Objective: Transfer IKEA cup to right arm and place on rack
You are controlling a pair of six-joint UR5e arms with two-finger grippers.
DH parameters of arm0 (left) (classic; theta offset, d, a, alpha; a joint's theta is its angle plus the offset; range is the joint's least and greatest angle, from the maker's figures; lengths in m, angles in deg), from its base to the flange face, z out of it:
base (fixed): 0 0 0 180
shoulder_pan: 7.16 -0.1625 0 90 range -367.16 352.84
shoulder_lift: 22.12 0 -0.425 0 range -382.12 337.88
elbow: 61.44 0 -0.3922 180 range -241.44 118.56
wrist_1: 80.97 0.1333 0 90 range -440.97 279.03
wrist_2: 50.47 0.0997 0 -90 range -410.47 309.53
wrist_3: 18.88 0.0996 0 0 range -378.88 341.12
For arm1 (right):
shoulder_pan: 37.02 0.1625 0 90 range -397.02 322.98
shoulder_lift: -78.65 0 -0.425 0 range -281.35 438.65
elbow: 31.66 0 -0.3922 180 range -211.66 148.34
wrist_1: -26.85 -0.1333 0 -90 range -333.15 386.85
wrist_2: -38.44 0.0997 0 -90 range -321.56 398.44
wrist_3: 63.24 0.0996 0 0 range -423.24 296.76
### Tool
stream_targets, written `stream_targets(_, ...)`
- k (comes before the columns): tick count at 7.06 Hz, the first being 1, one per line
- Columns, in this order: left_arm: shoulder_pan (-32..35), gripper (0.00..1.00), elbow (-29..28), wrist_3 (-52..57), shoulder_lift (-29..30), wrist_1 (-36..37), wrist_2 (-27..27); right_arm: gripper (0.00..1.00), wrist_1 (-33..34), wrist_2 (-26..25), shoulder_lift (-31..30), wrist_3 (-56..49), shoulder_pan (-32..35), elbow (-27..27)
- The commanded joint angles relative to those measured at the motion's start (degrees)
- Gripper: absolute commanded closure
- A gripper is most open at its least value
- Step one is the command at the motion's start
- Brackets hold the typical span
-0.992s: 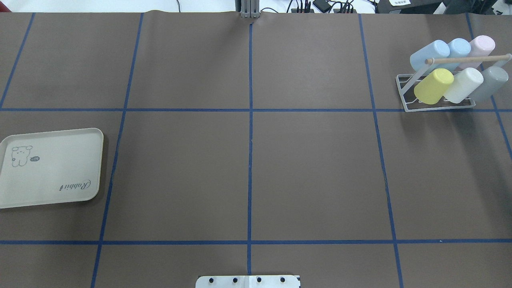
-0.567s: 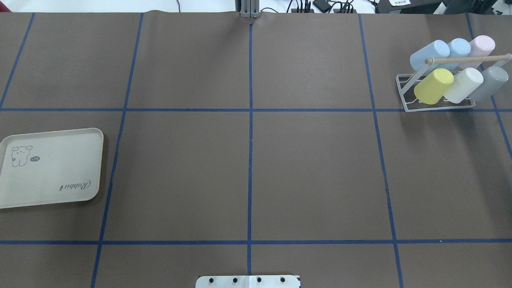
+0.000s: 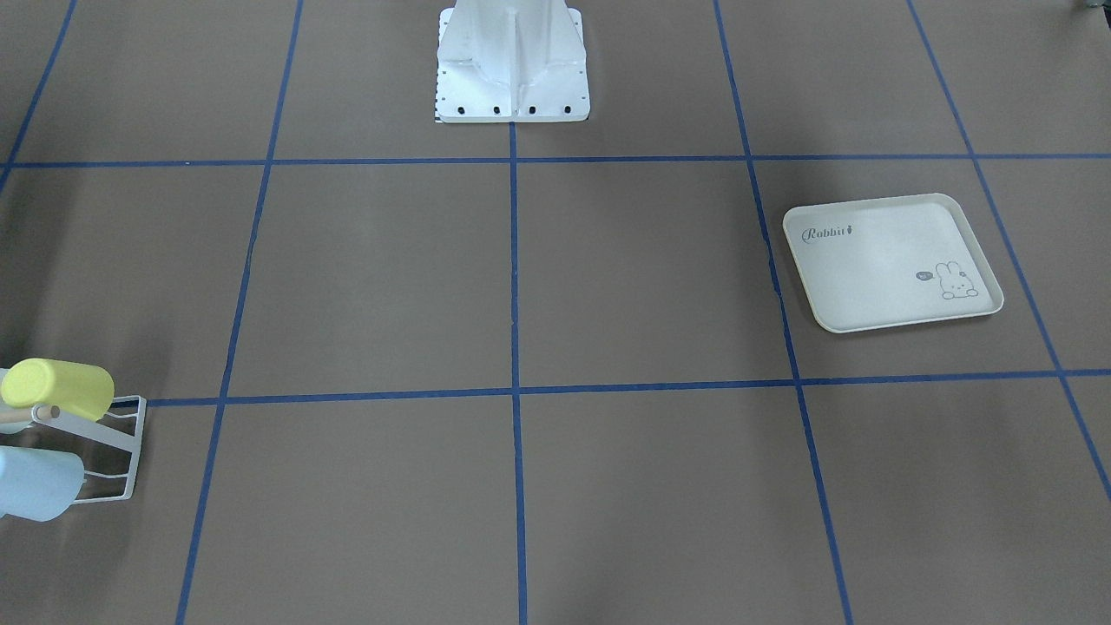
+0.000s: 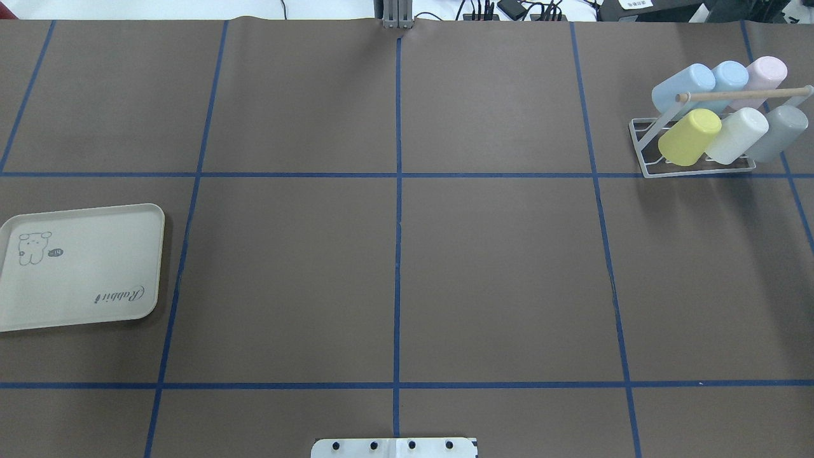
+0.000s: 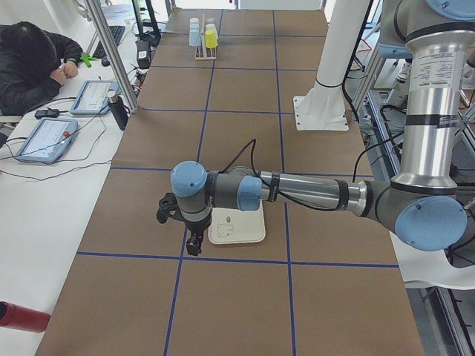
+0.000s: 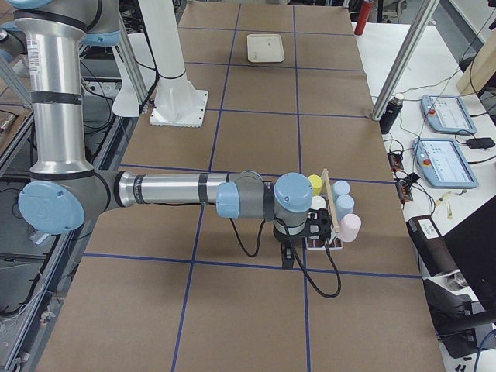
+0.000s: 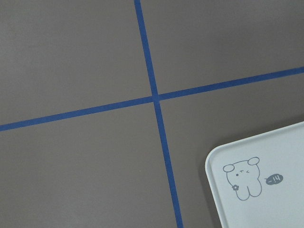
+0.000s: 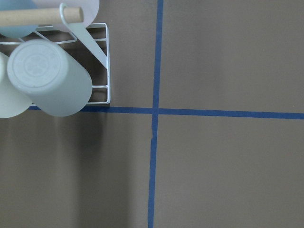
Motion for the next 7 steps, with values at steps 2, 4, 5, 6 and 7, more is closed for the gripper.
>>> stream_targets(2,0.0,0.0,0.19,0.45,0.1,0.0,0.09,0.0,-0.06,-1.99,-2.35,0.32,0.22,2.61)
stream_targets(4,0.0,0.0,-0.08,0.37,0.18,0.09,0.0,0.0,0.2,-1.46,-2.35,0.32,0.22,2.26)
stream_targets(5,0.0,0.0,-0.25,0.28,0.18,0.09,0.09,0.0,0.46,-1.37,-2.35,0.32,0.22,2.26)
stream_targets(6,0.0,0.0,0.01,-0.16,0.18,0.09,0.09,0.0,0.55,-1.37,-2.35,0.32,0.22,2.26)
stream_targets(7,0.0,0.0,0.27,-1.81,0.27,0.09,0.09,0.0,0.55,-1.37,-2.35,0.32,0.22,2.26)
